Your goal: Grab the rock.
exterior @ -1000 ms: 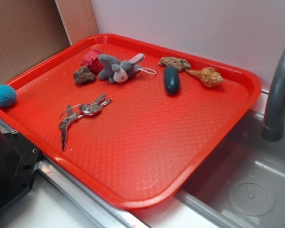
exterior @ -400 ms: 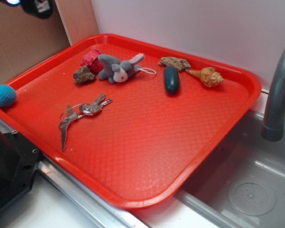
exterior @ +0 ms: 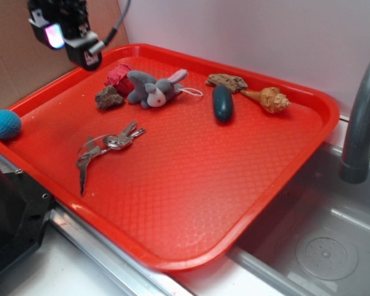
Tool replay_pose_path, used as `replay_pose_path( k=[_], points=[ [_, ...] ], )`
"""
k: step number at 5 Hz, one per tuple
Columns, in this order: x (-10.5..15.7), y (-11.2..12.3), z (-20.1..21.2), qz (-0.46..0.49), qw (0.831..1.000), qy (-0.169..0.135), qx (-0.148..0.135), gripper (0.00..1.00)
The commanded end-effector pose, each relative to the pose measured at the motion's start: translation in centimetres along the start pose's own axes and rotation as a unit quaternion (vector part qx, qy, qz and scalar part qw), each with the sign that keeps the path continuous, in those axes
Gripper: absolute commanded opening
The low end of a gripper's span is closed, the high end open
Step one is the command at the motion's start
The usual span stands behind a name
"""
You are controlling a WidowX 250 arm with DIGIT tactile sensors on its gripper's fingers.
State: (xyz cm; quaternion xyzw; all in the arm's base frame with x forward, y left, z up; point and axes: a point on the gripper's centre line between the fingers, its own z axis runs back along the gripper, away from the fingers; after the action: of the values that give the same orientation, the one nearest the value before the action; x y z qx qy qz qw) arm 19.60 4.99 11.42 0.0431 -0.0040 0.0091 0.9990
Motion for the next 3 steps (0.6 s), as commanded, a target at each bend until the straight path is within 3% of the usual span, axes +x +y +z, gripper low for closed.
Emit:
replay_pose_path(
  k=[1,3],
  points=[
    [2.2,0.1,-3.5,-0.038,0.999,-0.007,-0.007,1.0],
    [2.4,1.3,-5.0,-0.029,1.0,-0.01,0.001,1.0]
  ],
)
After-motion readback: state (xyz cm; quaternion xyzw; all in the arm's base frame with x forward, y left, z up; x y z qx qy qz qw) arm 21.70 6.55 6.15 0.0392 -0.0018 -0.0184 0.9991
